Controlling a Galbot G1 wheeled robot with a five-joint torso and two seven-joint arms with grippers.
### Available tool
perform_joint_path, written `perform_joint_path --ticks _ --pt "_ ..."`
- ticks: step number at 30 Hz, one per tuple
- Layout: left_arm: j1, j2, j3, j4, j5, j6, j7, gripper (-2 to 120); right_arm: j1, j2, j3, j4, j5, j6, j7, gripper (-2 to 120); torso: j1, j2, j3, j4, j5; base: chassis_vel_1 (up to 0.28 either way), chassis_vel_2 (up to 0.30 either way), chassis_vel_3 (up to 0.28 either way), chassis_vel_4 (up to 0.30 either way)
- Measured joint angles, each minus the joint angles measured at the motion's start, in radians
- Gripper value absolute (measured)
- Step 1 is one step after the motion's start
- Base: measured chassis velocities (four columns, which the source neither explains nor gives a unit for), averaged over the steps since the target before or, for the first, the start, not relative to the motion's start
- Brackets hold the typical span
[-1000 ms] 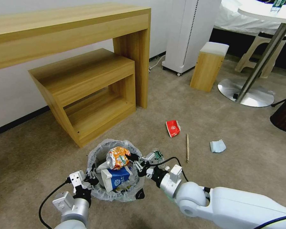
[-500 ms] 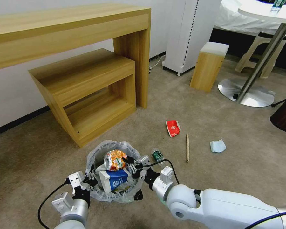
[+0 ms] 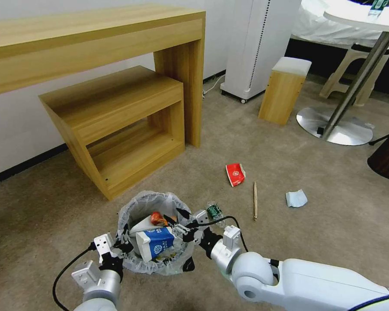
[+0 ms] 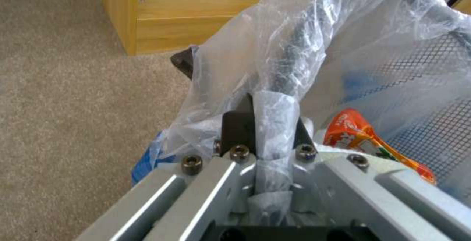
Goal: Pick up the trash bin and place the garbage on the floor into it.
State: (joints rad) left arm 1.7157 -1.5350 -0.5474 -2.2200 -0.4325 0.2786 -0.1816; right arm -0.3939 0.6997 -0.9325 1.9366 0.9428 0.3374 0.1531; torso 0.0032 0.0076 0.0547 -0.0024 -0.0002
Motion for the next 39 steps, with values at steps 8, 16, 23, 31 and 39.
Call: perform_joint_path --ticks 8,16,23,31,39 --pt "0.001 -0.001 -0.003 0.0 0.0 -0.001 0.0 1 -0.056 0.031 0.001 -0.007 0.001 -0.034 0.079 99 0.0 0.0 0.0 -0.0001 0.0001 0.0 0.0 0.0 0.0" --pt "0.003 -0.002 -0.008 0.005 -0.001 -0.002 0.001 1 -0.064 0.1 -0.024 -0.027 0.02 -0.09 0.175 100 0.0 0.0 0.0 -0.0001 0.0001 0.0 0.0 0.0 0.0" --pt "0.003 -0.002 -0.013 0.011 -0.002 -0.004 0.001 1 -0.064 0.136 -0.034 -0.038 0.043 -0.112 0.233 99 0.0 0.0 0.0 0.0 0.0002 0.0 0.0 0.0 0.0" --pt "-0.002 -0.001 -0.014 0.017 -0.004 -0.004 0.001 1 -0.067 0.131 -0.02 -0.014 0.064 -0.134 0.248 99 0.0 0.0 0.0 0.0 0.0001 0.0 0.0 0.0 0.0" --pt "-0.006 -0.001 -0.014 0.027 -0.005 -0.004 0.001 1 -0.103 0.099 0.015 0.025 0.051 -0.136 0.252 95 0.0 0.0 0.0 -0.0001 0.0002 0.0 0.0 0.0 0.0"
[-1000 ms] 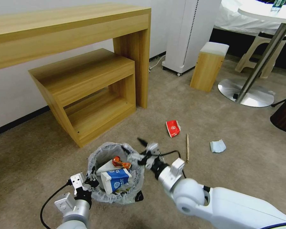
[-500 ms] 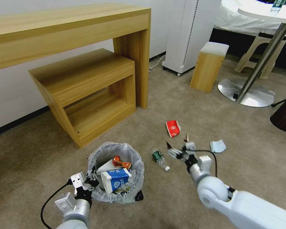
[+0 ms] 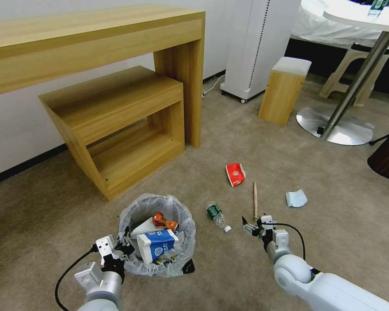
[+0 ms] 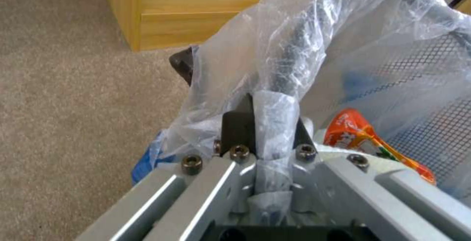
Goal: Pick up the trash bin and place the garbage on the floor into it.
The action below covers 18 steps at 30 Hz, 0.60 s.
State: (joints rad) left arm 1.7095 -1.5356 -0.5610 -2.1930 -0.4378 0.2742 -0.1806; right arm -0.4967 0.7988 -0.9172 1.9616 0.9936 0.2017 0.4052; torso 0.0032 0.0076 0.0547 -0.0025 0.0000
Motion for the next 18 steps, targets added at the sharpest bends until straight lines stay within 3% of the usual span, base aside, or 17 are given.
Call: perform_joint_path --ticks 3,10,15,18 --pt "0.0 -0.002 0.002 0.007 0.002 -0.001 0.0 1 -0.027 -0.014 0.04 0.021 -0.026 0.005 -0.002 86 0.0 0.0 0.0 0.0 -0.0001 0.0 0.0 0.0 0.0" --pt "0.001 -0.005 0.005 0.013 0.007 -0.003 0.001 1 -0.077 -0.012 0.143 0.039 -0.08 0.029 -0.022 85 0.0 0.0 0.0 0.0 0.0 0.0 0.0 0.0 0.0" --pt "0.002 -0.006 0.006 0.015 0.011 -0.004 0.002 1 -0.137 -0.018 0.296 0.041 -0.096 0.032 -0.026 80 0.0 0.0 0.0 0.0002 0.0001 0.0 0.0 0.0 0.0" --pt "0.001 -0.006 0.006 0.015 0.011 -0.004 0.002 1 -0.145 -0.023 0.314 0.04 -0.097 0.029 -0.022 80 0.0 0.0 0.0 0.0002 0.0001 0.0 0.0 0.0 0.0"
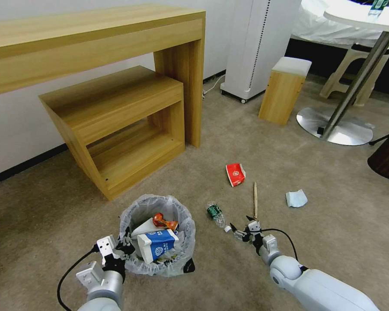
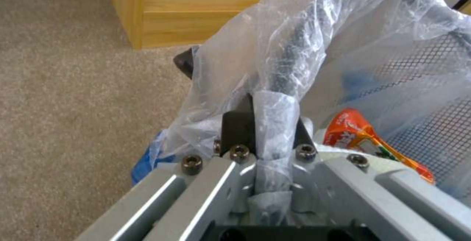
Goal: Pick up the trash bin and place the garbage on the floor into it.
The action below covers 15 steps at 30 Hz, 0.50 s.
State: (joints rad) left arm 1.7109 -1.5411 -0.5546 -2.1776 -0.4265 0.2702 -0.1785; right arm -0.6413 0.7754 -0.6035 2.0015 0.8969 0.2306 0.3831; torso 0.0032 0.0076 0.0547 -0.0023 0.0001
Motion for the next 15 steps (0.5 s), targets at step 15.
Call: perform_joint_path --ticks 15 --pt "-0.006 0.0 0.001 0.012 -0.001 -0.003 0.001 1 -0.302 -0.088 0.253 -0.258 -0.011 -0.117 0.145 69 0.0 0.0 0.0 -0.0004 -0.0001 0.0 0.0 0.0 0.0"
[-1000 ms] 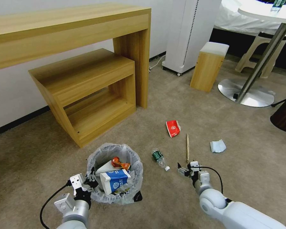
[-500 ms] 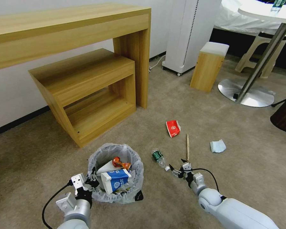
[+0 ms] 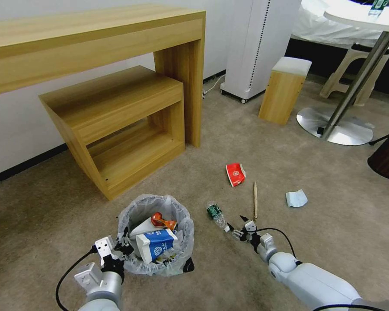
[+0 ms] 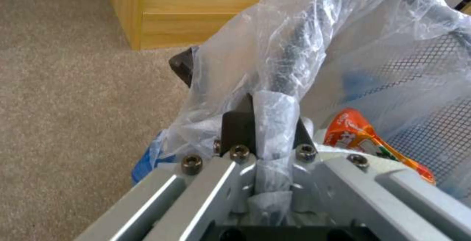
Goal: Pick up the trash bin and place the garbage on the floor into it.
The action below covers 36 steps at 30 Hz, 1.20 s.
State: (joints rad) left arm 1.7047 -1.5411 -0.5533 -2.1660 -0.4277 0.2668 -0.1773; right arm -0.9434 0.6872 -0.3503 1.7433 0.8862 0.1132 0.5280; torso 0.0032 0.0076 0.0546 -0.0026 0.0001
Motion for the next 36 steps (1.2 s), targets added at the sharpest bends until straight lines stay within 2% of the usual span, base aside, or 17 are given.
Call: perform_joint_path --ticks 5,6,7,11,15,17,18,22,23,25,27,30,36 --pt "0.001 0.0 -0.002 0.001 0.0 -0.001 0.0 1 -0.001 0.03 -0.009 -0.098 -0.027 -0.004 -0.017 69 0.0 0.0 0.0 0.0002 0.0 0.0 0.0 0.0 0.0" --pt "0.002 0.001 -0.004 0.001 -0.001 -0.001 0.0 1 0.006 0.043 -0.018 -0.133 -0.033 -0.005 -0.023 69 0.0 0.0 0.0 0.0001 0.0001 0.0 0.0 0.0 0.0" --pt "0.002 0.002 -0.007 0.003 -0.004 -0.003 0.001 1 0.026 0.083 -0.041 -0.22 -0.039 -0.012 -0.036 64 0.0 0.0 0.0 0.0003 -0.0001 0.0 0.0 0.0 0.0" --pt "0.002 0.003 -0.011 0.008 -0.008 -0.004 0.001 1 0.044 0.123 -0.065 -0.297 -0.064 -0.007 -0.054 63 0.0 0.0 0.0 0.0002 0.0001 0.0 0.0 0.0 0.0" --pt "-0.003 0.003 -0.011 0.017 -0.01 -0.005 0.001 1 0.075 0.156 -0.093 -0.384 -0.12 0.044 -0.134 59 0.0 0.0 0.0 0.0003 -0.0001 0.0 0.0 0.0 0.0" --pt "-0.01 0.0 -0.008 0.023 -0.011 -0.005 0.001 1 0.1 0.177 -0.113 -0.458 -0.163 0.108 -0.25 57 0.0 0.0 0.0 0.0002 -0.0002 0.0 0.0 0.0 0.0" --pt "-0.01 0.0 -0.008 0.023 -0.011 -0.005 0.001 1 0.1 0.177 -0.113 -0.458 -0.163 0.108 -0.25 57 0.0 0.0 0.0 0.0002 -0.0002 0.0 0.0 0.0 0.0" --pt "-0.012 -0.004 -0.013 0.025 -0.014 -0.008 0.001 1 0.163 0.23 -0.164 -0.652 -0.183 0.252 -0.436 51 0.0 0.0 0.0 0.0 -0.0001 0.0 0.0 0.0 0.0" --pt "-0.012 -0.004 -0.013 0.025 -0.014 -0.008 0.001 1 0.163 0.23 -0.164 -0.652 -0.183 0.252 -0.436 51 0.0 0.0 0.0 0.0 -0.0001 0.0 0.0 0.0 0.0" --pt "-0.009 -0.005 -0.017 0.027 -0.014 -0.013 0.001 1 0.203 0.26 -0.189 -0.744 -0.173 0.301 -0.497 47 0.0 0.0 0.0 0.0003 -0.0001 0.0 0.0 0.0 0.0" --pt "-0.008 -0.007 -0.017 0.028 -0.014 -0.015 0.001 1 0.213 0.269 -0.195 -0.763 -0.172 0.303 -0.502 44 0.0 0.0 0.0 0.0003 -0.0003 0.0 0.0 0.0 0.0" --pt "-0.006 -0.015 -0.015 0.025 -0.01 -0.018 0.004 1 0.236 0.3 -0.215 -0.822 -0.173 0.317 -0.52 30 0.0 0.0 0.0 0.0002 -0.0003 0.0 0.0 0.0 0.0" --pt "-0.007 -0.022 -0.013 0.02 -0.007 -0.018 0.006 1 0.248 0.35 -0.242 -0.893 -0.176 0.354 -0.576 26 0.0 0.0 0.0 0.0002 0.0 0.0 0.0 0.0 0.0"
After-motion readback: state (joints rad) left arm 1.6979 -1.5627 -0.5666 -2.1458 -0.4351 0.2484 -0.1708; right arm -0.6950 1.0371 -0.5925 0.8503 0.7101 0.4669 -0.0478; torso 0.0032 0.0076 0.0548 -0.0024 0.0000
